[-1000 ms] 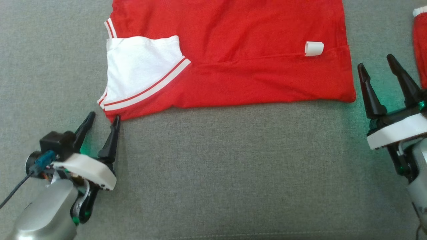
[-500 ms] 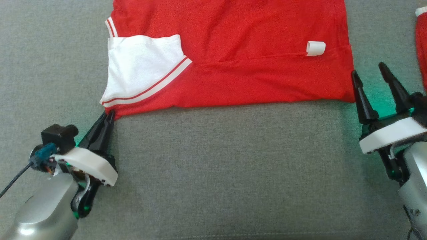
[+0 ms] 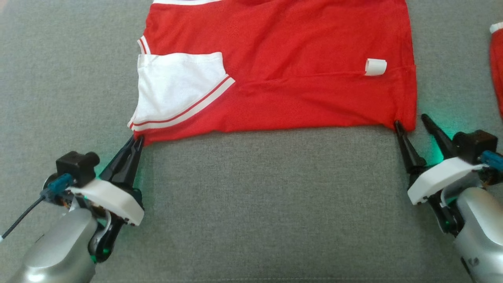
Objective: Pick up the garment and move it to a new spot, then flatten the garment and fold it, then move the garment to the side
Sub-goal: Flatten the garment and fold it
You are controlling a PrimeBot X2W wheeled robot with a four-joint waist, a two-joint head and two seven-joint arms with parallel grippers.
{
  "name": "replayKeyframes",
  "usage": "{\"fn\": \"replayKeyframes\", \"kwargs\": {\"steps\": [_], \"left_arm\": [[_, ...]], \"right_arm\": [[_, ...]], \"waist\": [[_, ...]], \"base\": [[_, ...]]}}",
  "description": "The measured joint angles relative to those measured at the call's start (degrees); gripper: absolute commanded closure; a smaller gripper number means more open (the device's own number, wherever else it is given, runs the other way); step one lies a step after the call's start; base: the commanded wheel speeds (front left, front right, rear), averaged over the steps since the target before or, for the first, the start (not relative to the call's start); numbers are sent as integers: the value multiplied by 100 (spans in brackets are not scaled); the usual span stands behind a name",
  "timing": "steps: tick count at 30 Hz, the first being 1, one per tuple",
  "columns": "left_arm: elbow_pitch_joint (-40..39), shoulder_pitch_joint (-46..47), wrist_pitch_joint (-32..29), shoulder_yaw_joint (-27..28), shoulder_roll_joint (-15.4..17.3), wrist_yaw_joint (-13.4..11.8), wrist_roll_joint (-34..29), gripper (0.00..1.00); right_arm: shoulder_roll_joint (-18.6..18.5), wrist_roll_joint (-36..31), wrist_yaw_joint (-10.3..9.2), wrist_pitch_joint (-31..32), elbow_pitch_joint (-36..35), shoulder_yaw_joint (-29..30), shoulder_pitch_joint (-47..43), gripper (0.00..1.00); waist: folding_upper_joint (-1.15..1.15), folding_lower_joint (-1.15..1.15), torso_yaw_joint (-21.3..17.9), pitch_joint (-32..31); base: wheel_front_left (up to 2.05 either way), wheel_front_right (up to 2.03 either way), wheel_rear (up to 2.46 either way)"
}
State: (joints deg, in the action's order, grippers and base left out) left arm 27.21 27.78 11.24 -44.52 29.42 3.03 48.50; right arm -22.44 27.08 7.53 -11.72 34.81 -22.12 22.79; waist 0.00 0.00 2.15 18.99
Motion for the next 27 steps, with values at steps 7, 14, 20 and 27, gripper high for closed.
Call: {"fn": "replayKeyframes", "kwargs": {"steps": [7, 14, 20, 27], "left_arm": [[-36, -1, -1, -64, 9, 9, -19, 100], [-226, -248, -30, -245, 86, 107, -25, 100], [-624, -758, -111, -420, 281, 87, -25, 100], [-1326, -1563, -110, -608, 543, -337, -141, 100]], "right_arm": [[-113, 332, 0, 98, 149, -357, 185, 100], [-658, 758, 0, 97, 11, -609, -33, 100], [-1021, 1043, 0, 171, -328, -743, -511, 100], [-1306, 1314, 0, 252, -939, -639, -1638, 100]], "waist": [[0, 0, 50, -97], [0, 0, 84, -428], [0, 0, 64, -692], [0, -1, 33, -916]], "base": [[0, 0, 0], [0, 0, 0], [0, 0, 0], [0, 0, 0]]}}
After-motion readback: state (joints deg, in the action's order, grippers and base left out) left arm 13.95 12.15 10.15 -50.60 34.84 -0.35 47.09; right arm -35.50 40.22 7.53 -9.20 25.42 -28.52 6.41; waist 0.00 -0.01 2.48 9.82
